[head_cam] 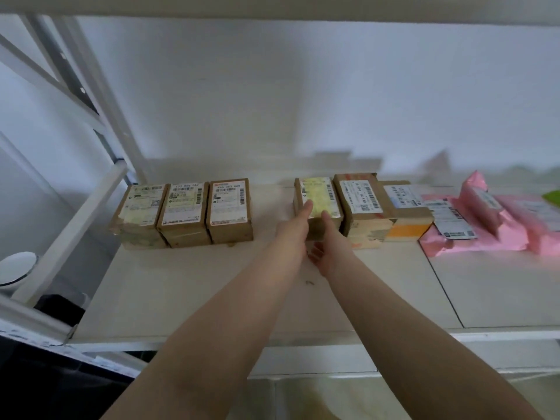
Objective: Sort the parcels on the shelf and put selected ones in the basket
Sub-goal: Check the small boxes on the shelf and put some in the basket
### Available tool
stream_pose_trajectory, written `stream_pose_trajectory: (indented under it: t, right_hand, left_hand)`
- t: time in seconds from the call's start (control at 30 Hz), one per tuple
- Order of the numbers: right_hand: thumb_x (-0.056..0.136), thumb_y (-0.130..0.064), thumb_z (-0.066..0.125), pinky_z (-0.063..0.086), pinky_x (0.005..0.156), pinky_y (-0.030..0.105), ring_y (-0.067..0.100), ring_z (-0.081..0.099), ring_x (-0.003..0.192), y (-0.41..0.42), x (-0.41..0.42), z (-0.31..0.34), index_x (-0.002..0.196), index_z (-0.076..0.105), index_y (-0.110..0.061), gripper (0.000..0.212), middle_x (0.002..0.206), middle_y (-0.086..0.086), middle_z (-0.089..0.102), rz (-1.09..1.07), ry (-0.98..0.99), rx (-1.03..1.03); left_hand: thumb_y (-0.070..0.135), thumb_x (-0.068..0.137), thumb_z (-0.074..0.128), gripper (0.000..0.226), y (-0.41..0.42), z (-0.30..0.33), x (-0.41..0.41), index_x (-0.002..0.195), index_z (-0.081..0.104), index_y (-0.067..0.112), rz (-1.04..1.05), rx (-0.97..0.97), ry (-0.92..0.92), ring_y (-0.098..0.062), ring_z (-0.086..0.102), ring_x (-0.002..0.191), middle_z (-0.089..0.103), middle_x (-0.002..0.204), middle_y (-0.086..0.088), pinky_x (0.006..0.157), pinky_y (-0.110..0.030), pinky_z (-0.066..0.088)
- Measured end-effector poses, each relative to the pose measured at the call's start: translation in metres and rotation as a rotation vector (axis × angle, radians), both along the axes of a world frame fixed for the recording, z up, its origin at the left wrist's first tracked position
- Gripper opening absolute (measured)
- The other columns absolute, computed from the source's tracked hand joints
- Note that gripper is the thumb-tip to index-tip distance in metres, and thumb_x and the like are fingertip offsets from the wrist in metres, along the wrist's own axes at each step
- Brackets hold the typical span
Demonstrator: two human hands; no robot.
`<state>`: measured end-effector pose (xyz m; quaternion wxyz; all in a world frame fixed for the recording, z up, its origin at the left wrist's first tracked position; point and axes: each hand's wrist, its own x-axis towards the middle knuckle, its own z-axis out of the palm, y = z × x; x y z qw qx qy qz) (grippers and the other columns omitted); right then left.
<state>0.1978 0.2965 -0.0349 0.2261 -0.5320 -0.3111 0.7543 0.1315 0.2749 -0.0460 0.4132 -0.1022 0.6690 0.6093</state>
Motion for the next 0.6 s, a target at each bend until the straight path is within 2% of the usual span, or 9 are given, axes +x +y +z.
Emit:
stream_pose_trajectory:
  t: [0.03, 0.07, 0.13, 0.23, 0.33, 0.43, 0.53, 0.6]
  right_hand:
    - [0.083, -0.047, 0.073, 0.056, 0.087, 0.04, 0.023, 0.062, 0.085, 0.003, 0.001, -0.001, 0.117, 0.057, -0.01, 0.053, 0.109, 0.009, 0.064, 0.002, 0.023, -0.011]
    - [0.083, -0.046, 0.073, 0.058, 0.085, 0.04, 0.024, 0.066, 0.086, 0.004, 0.0, -0.002, 0.118, 0.06, -0.007, 0.054, 0.108, 0.01, 0.067, 0.007, 0.035, -0.016]
    - [0.083, -0.046, 0.074, 0.059, 0.084, 0.041, 0.026, 0.07, 0.089, 0.008, -0.001, -0.003, 0.118, 0.063, -0.007, 0.054, 0.105, 0.011, 0.071, 0.012, 0.029, -0.024]
    - [0.084, -0.045, 0.073, 0.058, 0.088, 0.044, 0.027, 0.069, 0.088, 0.013, -0.001, -0.005, 0.11, 0.061, -0.01, 0.046, 0.097, 0.01, 0.069, 0.027, 0.045, -0.044]
    - [0.082, -0.047, 0.074, 0.057, 0.091, 0.046, 0.028, 0.068, 0.095, 0.017, -0.001, -0.006, 0.118, 0.059, -0.012, 0.052, 0.108, 0.011, 0.068, 0.048, 0.043, -0.047]
    - [0.082, -0.048, 0.073, 0.057, 0.091, 0.046, 0.027, 0.068, 0.098, 0.018, -0.003, -0.007, 0.124, 0.058, -0.012, 0.057, 0.112, 0.01, 0.068, 0.054, 0.033, -0.036]
    - [0.082, -0.048, 0.073, 0.056, 0.092, 0.045, 0.025, 0.066, 0.096, 0.017, -0.005, -0.008, 0.116, 0.06, -0.014, 0.049, 0.104, 0.007, 0.068, 0.061, 0.029, -0.024]
    - [0.083, -0.046, 0.072, 0.056, 0.092, 0.042, 0.022, 0.066, 0.091, 0.014, -0.005, -0.008, 0.111, 0.061, -0.016, 0.042, 0.096, 0.005, 0.067, 0.085, 0.039, -0.006]
  left_hand:
    - [0.084, 0.003, 0.069, 0.133, 0.013, -0.019, -0.007, 0.119, 0.062, 0.02, -0.003, -0.03, 0.002, -0.033, 0.067, 0.095, 0.07, 0.109, -0.006, 0.089, -0.047, 0.053]
    - [0.084, 0.0, 0.069, 0.131, 0.022, -0.033, -0.011, 0.115, 0.065, 0.02, -0.012, -0.046, 0.004, -0.032, 0.069, 0.09, 0.072, 0.104, -0.006, 0.086, -0.047, 0.055]
    - [0.08, 0.018, 0.073, 0.11, 0.032, -0.045, -0.016, 0.109, 0.067, 0.018, -0.01, -0.035, -0.001, -0.033, 0.07, 0.087, 0.073, 0.1, -0.007, 0.084, -0.047, 0.056]
    - [0.063, 0.047, 0.078, 0.081, 0.025, -0.028, -0.012, 0.112, 0.065, 0.015, 0.016, 0.005, 0.004, -0.035, 0.069, 0.09, 0.072, 0.107, -0.01, 0.083, -0.048, 0.057]
    - [0.046, 0.075, 0.075, 0.053, 0.006, 0.003, 0.0, 0.114, 0.064, 0.011, 0.028, 0.07, 0.022, -0.032, 0.068, 0.094, 0.069, 0.109, -0.01, 0.074, -0.039, 0.059]
    - [0.038, 0.089, 0.066, 0.035, -0.008, 0.017, 0.006, 0.115, 0.064, 0.015, 0.041, 0.103, 0.049, -0.027, 0.067, 0.091, 0.067, 0.105, -0.008, 0.06, -0.03, 0.054]
    - [0.029, 0.095, 0.059, 0.025, -0.02, 0.023, 0.011, 0.115, 0.062, 0.015, 0.07, 0.161, 0.041, -0.021, 0.064, 0.082, 0.065, 0.102, -0.007, 0.052, -0.024, 0.053]
    - [0.025, 0.095, 0.059, 0.025, -0.026, 0.023, 0.012, 0.116, 0.063, 0.012, 0.095, 0.196, 0.06, -0.02, 0.064, 0.081, 0.066, 0.102, -0.006, 0.062, -0.027, 0.056]
